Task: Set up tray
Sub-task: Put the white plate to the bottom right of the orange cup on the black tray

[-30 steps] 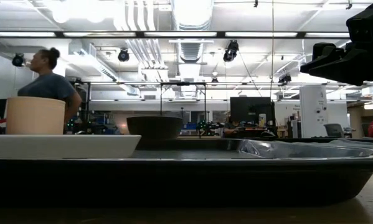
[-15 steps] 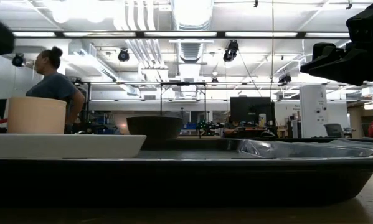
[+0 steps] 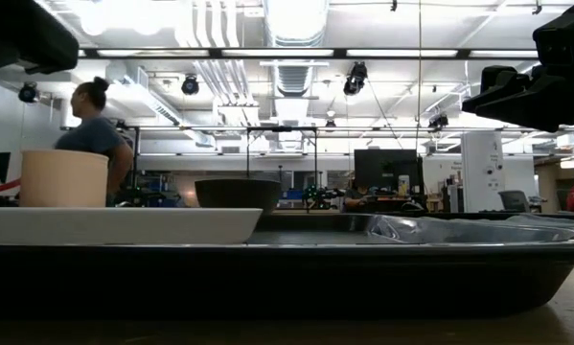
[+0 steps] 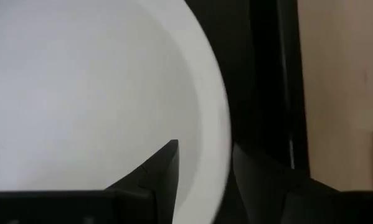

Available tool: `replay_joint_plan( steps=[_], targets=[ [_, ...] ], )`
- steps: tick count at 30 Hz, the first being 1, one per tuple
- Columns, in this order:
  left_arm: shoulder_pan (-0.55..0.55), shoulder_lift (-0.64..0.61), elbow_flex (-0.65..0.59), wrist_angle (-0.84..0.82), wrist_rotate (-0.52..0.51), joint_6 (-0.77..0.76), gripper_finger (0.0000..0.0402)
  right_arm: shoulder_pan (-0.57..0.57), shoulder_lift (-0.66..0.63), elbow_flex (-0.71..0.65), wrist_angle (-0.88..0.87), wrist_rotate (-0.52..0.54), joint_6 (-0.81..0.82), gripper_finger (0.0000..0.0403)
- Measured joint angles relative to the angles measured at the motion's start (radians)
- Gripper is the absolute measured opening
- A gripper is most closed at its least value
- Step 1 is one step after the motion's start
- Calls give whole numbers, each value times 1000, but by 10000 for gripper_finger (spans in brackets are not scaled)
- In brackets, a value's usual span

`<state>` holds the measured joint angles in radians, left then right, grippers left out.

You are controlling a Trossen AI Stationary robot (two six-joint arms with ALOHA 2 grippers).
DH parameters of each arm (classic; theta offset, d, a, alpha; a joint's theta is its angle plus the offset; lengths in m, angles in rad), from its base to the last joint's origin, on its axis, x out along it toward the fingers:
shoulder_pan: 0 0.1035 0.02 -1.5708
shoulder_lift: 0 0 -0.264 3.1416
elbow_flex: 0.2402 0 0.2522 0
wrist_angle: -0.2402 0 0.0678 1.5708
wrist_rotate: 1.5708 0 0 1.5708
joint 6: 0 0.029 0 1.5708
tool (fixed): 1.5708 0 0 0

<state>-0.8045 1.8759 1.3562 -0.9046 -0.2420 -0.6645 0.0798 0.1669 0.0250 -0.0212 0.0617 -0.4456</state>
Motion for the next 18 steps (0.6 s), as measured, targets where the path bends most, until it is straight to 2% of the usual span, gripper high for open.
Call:
replay_joint_plan(
  steps=[7,13,18],
  targets=[
    [2,0,-2,-3,-2,-3,133,0,0,0,0,0,0,123],
    [11,0,-19,-5,-81,-11,132,0,0,0,0,0,0,123],
    [12,0,-58,-23,-63,-66,132,0,0,0,0,0,0,123]
  ],
)
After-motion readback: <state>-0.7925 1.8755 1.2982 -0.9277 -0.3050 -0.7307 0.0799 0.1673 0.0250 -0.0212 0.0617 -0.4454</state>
